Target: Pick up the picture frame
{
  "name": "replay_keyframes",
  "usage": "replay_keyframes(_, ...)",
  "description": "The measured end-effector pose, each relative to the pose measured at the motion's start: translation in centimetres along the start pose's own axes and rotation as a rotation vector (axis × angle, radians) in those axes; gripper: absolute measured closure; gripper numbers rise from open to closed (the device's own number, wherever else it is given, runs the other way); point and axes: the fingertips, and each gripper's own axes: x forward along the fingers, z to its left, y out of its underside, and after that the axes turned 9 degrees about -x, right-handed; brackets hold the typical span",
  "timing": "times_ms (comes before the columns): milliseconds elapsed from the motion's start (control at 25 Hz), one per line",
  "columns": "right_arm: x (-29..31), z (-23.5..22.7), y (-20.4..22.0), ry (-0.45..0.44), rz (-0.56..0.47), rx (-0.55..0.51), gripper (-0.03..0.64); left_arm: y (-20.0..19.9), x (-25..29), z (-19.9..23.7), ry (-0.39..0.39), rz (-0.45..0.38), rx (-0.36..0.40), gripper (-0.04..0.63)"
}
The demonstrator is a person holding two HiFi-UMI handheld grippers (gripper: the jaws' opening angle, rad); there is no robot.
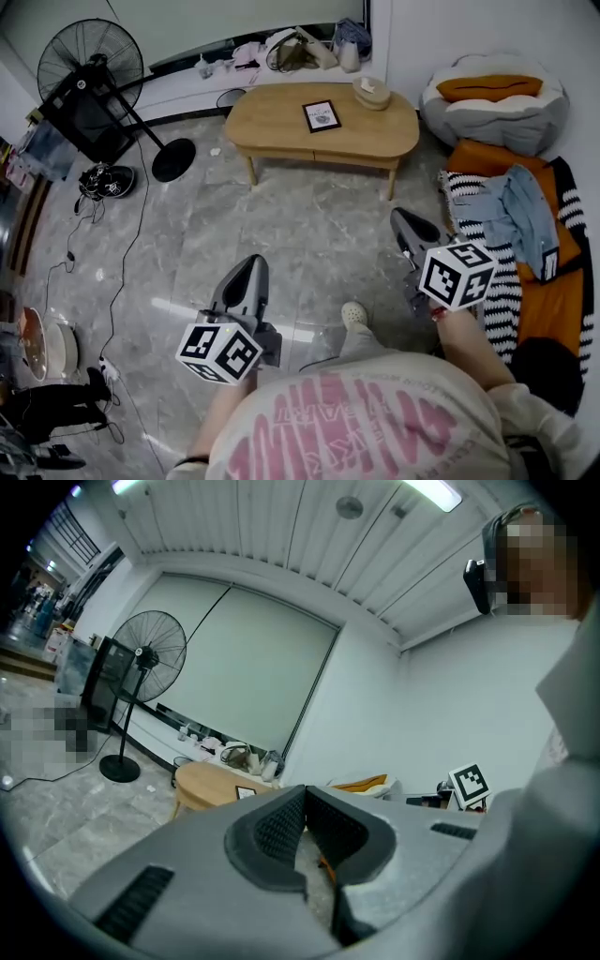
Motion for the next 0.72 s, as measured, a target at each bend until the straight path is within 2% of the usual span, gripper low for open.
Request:
replay_keyframes(400,9.4,-6.9,-6.2,-0.061,0.003,-0.023,0.611,-4.7,12.4,0.4,-0.003,-0.032,0.006,0.592)
replay_keyframes(720,14.3,-11.2,-9.0,-0.093,-0.008,-0.049,0.611,-6.2,18.8,1.0,-0.009,-0.069,0.003,0.592)
